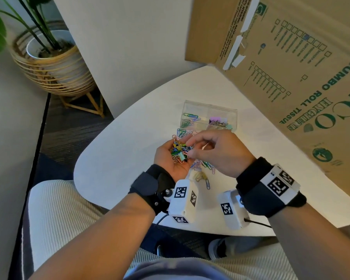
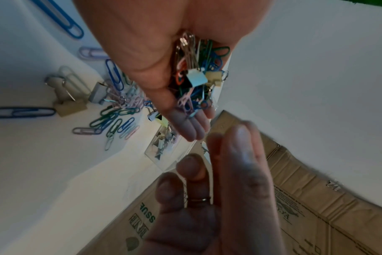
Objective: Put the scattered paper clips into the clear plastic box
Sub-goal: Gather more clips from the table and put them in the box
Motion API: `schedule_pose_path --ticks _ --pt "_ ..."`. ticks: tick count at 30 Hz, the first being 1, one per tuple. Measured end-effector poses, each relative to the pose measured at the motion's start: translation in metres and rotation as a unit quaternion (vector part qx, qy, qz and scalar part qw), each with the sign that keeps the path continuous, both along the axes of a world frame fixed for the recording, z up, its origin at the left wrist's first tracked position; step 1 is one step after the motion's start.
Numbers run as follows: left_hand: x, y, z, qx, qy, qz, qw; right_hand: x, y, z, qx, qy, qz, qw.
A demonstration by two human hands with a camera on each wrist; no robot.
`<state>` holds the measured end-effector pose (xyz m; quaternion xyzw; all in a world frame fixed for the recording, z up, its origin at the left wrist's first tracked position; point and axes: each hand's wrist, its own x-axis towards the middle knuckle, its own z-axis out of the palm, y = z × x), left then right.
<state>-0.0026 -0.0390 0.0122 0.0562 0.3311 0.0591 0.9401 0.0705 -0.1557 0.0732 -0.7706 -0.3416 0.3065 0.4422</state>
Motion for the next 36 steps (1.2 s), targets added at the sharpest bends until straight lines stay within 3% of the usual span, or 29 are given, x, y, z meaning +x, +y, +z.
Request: schedule_pose_path --ticks 10,16,22,27,31,36 --pt "-0.001 -0.007 0.010 0.003 -0.002 -0.006 1.000 -0.015 0.012 -0.006 -0.131 -0.196 0.075 0.969" --pt "0.000 -0.007 0.010 0.007 -0.022 0.001 1.000 -0.009 0.010 -0.007 -0.105 -0.217 0.066 0.968" --pt "0.001 -0.009 0.013 0.001 -0.028 -0.012 1.000 -0.010 0.007 -0.005 -0.133 -0.271 0.108 0.947" --pt "0.001 -0.006 0.013 -0.003 -0.018 -0.007 1.000 -0.007 0.003 -0.007 -0.080 -0.238 0.081 0.965" --pt "0.002 -0.005 0.012 0.019 -0.001 0.004 1.000 -0.003 -0.002 -0.003 0.015 -0.108 -0.020 0.994" --pt "0.001 -0.008 0.010 0.007 -0.018 0.014 1.000 0.014 -0.007 -0.001 0.106 -0.016 -0.153 0.982"
